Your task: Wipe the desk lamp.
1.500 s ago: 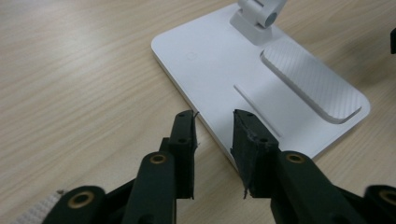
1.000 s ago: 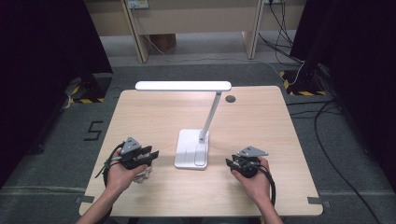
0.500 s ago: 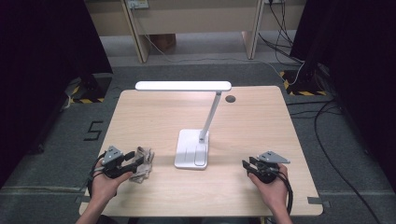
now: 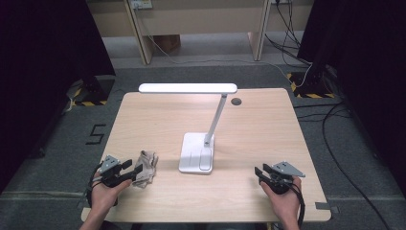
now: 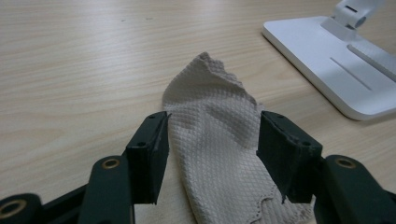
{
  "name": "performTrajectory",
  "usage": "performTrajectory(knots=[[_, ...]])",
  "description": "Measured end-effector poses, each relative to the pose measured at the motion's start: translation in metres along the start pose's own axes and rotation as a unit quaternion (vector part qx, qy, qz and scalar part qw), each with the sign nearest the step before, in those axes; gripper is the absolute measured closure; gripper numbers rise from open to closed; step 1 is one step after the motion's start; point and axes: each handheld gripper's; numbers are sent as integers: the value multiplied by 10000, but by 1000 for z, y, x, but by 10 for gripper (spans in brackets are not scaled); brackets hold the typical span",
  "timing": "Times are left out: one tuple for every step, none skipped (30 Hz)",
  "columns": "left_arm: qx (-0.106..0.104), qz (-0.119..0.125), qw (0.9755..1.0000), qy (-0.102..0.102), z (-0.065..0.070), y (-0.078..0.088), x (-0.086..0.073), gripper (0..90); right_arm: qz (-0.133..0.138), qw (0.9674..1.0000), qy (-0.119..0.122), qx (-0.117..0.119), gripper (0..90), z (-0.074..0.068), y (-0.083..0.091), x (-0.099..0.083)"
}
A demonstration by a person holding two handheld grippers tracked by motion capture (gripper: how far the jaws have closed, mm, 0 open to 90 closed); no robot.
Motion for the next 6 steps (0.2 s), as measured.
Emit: performTrajectory(knots=[[9, 23, 10000, 14, 0, 0, -2, 425, 19, 10000, -1, -33, 582, 0, 0, 0], [30, 47, 10000, 29, -1, 0, -3, 425, 61, 10000, -32, -57, 572, 0, 1, 0], [72, 58, 10000, 24, -2, 1, -3, 425, 121, 9999, -33, -83, 564, 1, 2, 0], [107, 78, 9999, 23, -2, 1, -3, 425, 185, 9997, -70, -125, 556, 2, 3, 0], [139, 101, 9998, 26, -3, 2, -3, 424, 221, 9996, -59, -150, 550, 3, 4, 0], [144, 123, 9998, 44, -3, 2, -3, 424, 264, 9994, -141, -172, 542, 4, 5, 0]])
Point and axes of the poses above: each handheld gripper's, and its own axes: y roughly backward along the jaws, x roughly out of its top, z roughly to its right, and after that the axes turned 8 degrees about -y, right-handed
